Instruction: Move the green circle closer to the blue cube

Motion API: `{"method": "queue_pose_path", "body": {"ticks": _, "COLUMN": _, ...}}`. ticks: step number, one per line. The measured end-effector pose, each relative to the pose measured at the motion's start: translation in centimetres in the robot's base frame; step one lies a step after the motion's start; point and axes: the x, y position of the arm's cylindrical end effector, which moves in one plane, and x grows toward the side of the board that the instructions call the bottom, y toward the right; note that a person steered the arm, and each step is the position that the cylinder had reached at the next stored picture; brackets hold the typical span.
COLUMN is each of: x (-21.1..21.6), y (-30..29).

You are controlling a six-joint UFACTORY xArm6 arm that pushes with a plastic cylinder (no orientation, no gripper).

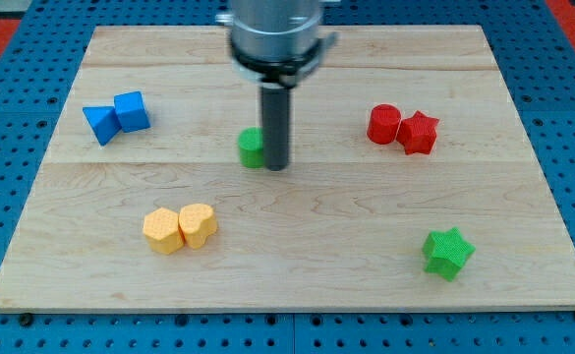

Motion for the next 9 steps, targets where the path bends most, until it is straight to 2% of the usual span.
{"method": "queue_pose_path", "body": {"ticks": 1, "x": -0.7, "y": -1.7}}
{"method": "queue_pose_path", "body": {"ticks": 3, "x": -4.6, "y": 1.1}}
{"method": "queue_pose_path", "body": {"ticks": 5, "x": -3.6, "y": -12.2}}
{"method": "queue_pose_path", "body": {"ticks": 6, "x": -3.7, "y": -12.4}}
{"method": "queue_pose_path", "body": {"ticks": 9, "x": 3.4, "y": -12.2}}
